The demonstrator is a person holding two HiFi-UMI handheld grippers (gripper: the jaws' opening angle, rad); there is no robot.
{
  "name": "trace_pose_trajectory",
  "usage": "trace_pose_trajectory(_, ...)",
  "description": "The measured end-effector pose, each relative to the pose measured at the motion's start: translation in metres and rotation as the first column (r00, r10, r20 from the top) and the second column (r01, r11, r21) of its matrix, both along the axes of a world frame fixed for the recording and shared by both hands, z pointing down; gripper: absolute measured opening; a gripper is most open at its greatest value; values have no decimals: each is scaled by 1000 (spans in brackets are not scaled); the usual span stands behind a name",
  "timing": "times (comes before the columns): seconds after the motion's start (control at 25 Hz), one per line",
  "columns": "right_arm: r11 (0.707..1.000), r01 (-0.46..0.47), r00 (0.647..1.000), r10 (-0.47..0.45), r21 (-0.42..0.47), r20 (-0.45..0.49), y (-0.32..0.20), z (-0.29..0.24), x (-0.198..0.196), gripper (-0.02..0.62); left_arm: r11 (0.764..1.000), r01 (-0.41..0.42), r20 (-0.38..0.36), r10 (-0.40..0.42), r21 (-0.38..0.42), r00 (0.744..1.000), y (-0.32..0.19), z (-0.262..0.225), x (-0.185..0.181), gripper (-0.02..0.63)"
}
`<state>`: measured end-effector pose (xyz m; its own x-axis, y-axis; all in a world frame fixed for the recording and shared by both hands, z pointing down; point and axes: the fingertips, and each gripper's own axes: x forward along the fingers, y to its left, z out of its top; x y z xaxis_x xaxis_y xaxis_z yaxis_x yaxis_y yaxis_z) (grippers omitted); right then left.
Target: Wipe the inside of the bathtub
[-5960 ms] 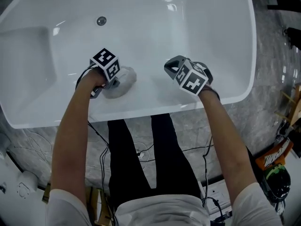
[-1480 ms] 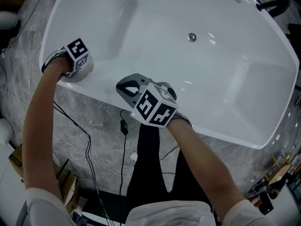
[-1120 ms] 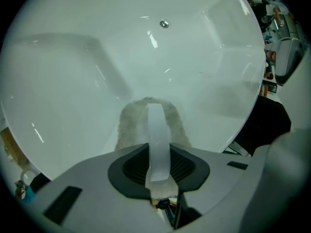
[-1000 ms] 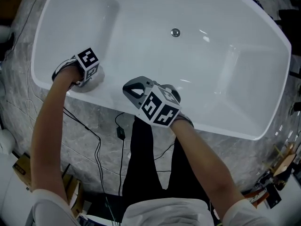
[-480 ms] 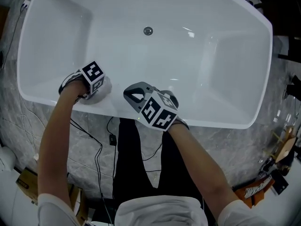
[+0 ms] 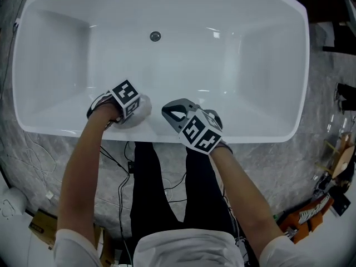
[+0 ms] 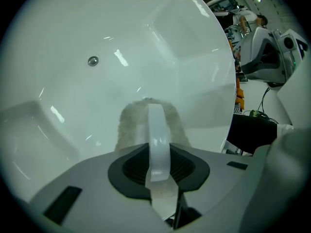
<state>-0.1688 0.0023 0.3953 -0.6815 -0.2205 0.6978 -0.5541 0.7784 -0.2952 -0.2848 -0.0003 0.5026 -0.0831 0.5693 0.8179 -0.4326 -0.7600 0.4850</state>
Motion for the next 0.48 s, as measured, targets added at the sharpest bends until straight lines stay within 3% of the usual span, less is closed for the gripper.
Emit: trace_pose_trajectory(0.48, 990, -136, 990, 134, -48, -36, 36, 12, 98, 3, 995, -58, -84, 51, -86, 995, 41, -9, 109, 97)
